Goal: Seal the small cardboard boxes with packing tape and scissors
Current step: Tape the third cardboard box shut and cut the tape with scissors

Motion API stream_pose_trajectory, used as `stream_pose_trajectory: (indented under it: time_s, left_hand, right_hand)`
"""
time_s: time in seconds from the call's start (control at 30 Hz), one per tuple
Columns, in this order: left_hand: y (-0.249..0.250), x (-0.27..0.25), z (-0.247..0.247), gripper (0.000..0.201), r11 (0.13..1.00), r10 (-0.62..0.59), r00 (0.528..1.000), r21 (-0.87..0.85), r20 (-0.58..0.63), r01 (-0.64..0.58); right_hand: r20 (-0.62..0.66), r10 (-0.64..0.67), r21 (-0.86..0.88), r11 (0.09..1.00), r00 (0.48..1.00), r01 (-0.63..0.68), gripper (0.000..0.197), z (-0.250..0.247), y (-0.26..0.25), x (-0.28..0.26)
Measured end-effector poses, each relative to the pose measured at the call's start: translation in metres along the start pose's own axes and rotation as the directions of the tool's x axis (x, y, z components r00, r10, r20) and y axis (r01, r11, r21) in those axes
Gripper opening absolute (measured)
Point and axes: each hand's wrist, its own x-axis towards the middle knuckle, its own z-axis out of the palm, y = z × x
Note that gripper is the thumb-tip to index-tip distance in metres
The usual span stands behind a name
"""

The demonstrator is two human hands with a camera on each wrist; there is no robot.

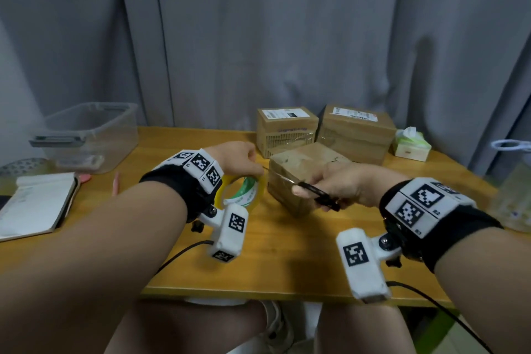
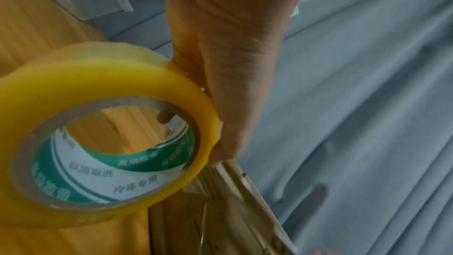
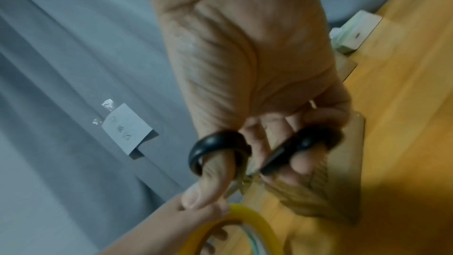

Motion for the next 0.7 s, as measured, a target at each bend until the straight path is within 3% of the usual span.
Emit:
stream_pose_trajectory:
  time_s: [0.07,0.13,0.2,0.27,0.37,0.5,0.7]
  left_hand:
    - [0.0,0.001,0.003,0.037,1.0,-0.002,1.0,0.009,-0.001,0.002]
    - [-0.005,0.001,0.006,0.042,1.0,-0.005,0.999,-0.01,-0.047,0.005]
    - [-0.009,-0.001,0.009,0.04,1.0,0.004,0.995,-0.019,-0.103,-0.006]
    - [-0.011,-0.001,0.013,0.035,0.999,0.024,0.99,-0.027,-0.141,-0.029]
    - [-0.014,-0.001,0.016,0.031,0.997,0.063,0.984,-0.033,-0.165,-0.069]
    - [-0.014,0.001,0.011,0.036,0.996,0.084,0.989,0.007,-0.124,-0.084]
    - [-0.006,-0.002,0.007,0.03,0.992,0.107,0.993,0.078,-0.058,-0.102]
  right_hand:
    - [-0.228,-0.116,0.13,0.98,0.967,0.148,0.033,0.002,-0.005,0.008]
    - [-0.477,-0.157,0.134,0.959,0.865,0.248,0.021,-0.001,-0.013,0.02]
    - [-0.605,-0.2,-0.14,0.98,0.771,0.144,0.03,-0.001,-0.019,0.035]
    - [-0.638,-0.237,-0.381,0.924,0.732,-0.033,0.047,0.005,-0.022,0.053]
    - [-0.636,-0.232,-0.473,0.871,0.736,-0.135,0.057,0.016,-0.028,0.082]
    - [-0.557,-0.037,-0.327,0.928,0.829,-0.179,0.062,0.023,-0.039,0.103]
    - [-0.572,-0.028,-0.302,0.936,0.82,-0.179,0.052,0.029,-0.037,0.11]
